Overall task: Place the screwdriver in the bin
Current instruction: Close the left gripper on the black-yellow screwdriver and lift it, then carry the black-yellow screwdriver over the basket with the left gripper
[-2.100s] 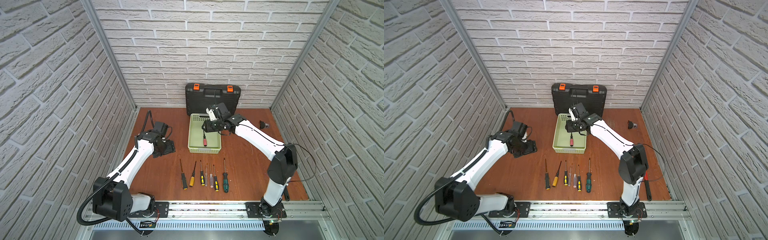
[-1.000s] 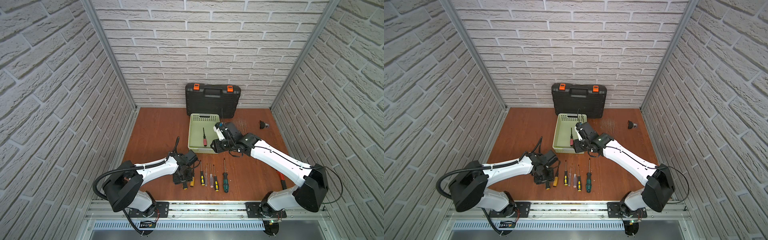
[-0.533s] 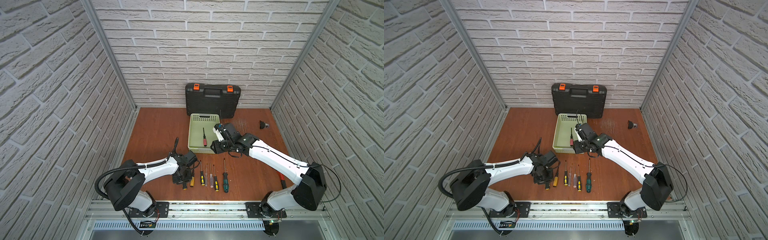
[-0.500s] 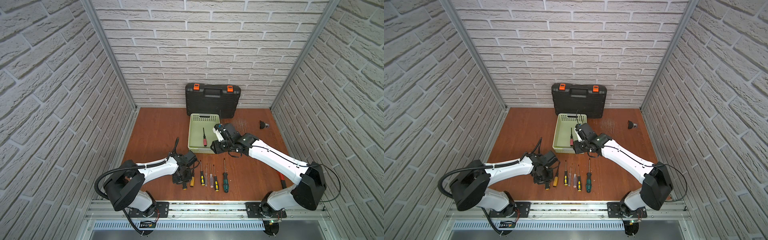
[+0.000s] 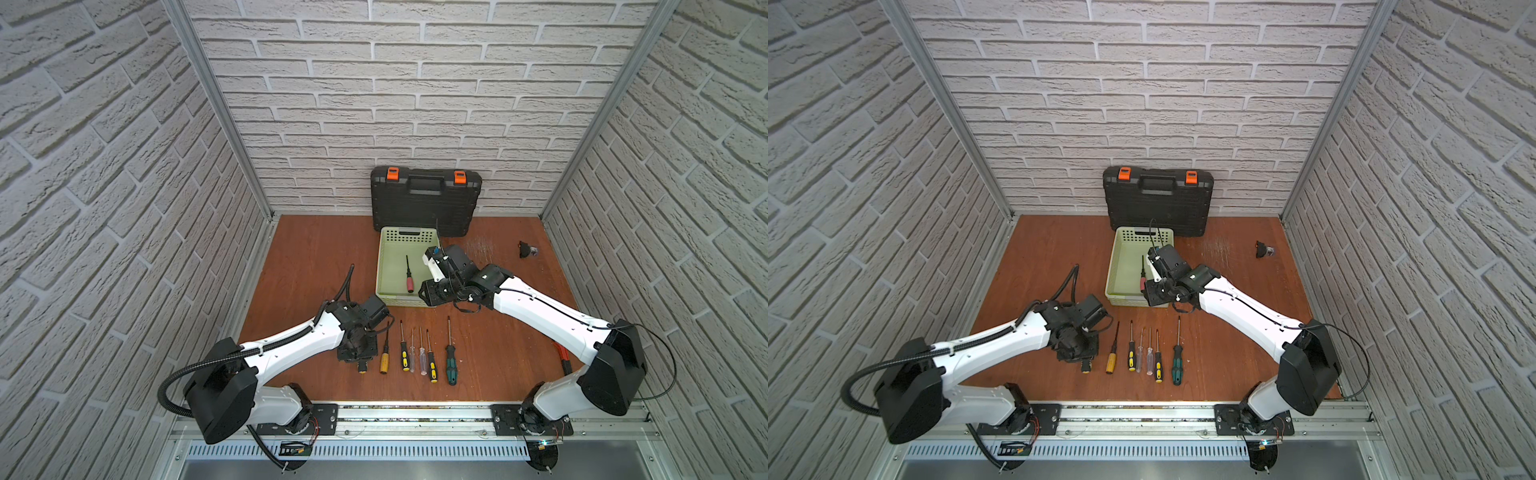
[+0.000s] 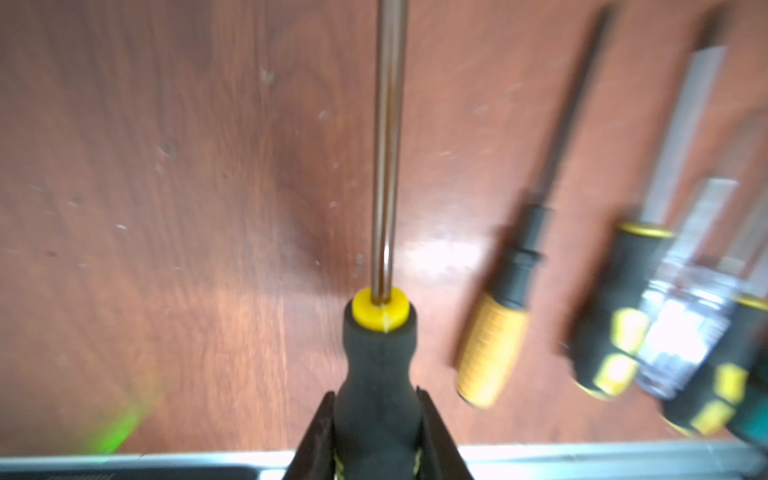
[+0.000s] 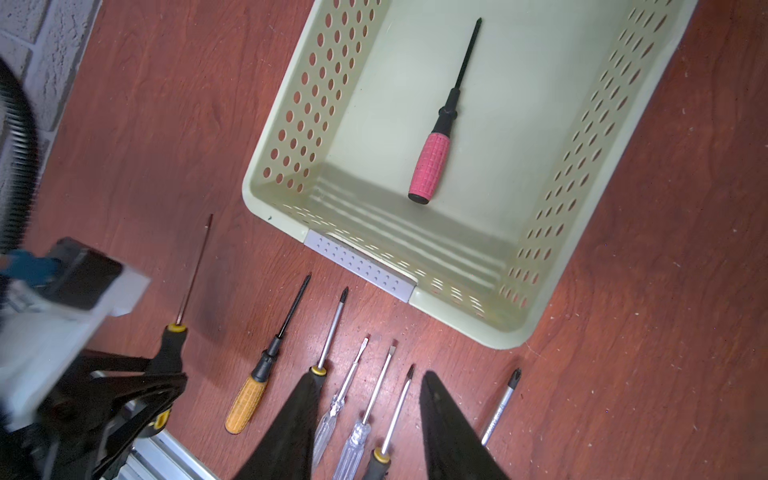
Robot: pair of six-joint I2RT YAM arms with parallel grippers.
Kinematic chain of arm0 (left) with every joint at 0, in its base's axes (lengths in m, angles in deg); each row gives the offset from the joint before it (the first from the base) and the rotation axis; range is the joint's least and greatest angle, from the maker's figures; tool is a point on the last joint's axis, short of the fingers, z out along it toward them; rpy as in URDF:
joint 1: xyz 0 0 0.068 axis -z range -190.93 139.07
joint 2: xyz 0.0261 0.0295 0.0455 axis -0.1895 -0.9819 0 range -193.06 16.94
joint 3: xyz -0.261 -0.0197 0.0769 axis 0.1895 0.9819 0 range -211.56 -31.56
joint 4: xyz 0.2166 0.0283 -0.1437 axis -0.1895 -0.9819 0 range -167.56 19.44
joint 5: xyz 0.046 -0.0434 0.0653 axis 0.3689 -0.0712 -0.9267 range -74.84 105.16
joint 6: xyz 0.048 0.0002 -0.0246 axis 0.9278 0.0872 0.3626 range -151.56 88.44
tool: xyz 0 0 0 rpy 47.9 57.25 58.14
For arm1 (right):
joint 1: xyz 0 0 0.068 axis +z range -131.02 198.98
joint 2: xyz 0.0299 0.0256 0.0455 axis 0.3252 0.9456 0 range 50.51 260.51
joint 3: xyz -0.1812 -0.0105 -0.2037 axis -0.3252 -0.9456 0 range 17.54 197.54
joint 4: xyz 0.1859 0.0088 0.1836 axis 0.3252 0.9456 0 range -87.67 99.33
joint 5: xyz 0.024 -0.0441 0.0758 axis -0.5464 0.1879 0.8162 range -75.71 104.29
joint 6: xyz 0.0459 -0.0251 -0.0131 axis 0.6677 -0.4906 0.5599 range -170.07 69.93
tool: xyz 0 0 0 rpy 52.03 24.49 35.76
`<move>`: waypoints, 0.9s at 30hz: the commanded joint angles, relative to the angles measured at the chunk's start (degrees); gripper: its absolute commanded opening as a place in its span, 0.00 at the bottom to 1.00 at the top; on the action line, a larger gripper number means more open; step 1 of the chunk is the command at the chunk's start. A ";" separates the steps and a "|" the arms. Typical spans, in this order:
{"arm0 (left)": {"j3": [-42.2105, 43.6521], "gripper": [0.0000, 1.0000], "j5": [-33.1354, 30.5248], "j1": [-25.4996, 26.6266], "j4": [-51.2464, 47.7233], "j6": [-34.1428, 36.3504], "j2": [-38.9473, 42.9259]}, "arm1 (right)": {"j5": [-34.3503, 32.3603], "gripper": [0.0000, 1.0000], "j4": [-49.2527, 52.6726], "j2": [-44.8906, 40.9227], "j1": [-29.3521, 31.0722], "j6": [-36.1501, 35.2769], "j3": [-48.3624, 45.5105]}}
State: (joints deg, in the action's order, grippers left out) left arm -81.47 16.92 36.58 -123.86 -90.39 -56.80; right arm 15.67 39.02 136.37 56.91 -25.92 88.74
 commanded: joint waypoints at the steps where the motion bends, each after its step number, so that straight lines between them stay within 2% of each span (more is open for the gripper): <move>1: -6.68 0.08 -1.49 -0.47 -8.77 6.27 3.10 | -2.33 0.42 -0.29 -0.02 -0.16 -1.07 3.66; 5: -14.84 0.08 -0.05 -1.90 -11.16 12.03 1.63 | -3.61 0.42 1.44 -0.82 -0.21 -2.47 6.13; 8: -22.80 0.08 0.31 -3.38 -12.45 17.76 -3.19 | -4.29 0.42 2.92 -2.40 -0.29 -2.70 5.61; 11: -30.70 0.08 1.12 -5.98 -11.36 23.61 -9.86 | -5.47 0.42 4.06 -4.61 -0.40 -1.62 3.82; 16: -46.57 0.07 4.35 -9.26 -10.71 31.15 -25.57 | -8.36 0.43 5.22 -8.64 -0.82 -1.36 -0.06; 21: -58.16 0.07 6.10 -13.02 -11.37 32.84 -37.94 | -8.09 0.43 4.76 -9.66 -2.02 -0.93 -2.73; 24: -60.68 0.02 8.26 -15.51 -10.42 31.99 -43.10 | -7.48 0.43 5.57 -9.74 -2.16 -1.11 -2.73; 27: -61.23 0.03 9.10 -17.02 -7.68 31.54 -46.57 | -7.43 0.43 5.99 -11.34 -2.16 -0.33 -4.66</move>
State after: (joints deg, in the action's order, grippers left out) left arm -141.11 23.83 20.89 -132.82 -59.68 -101.80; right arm 8.70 44.81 127.19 54.90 -27.13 85.64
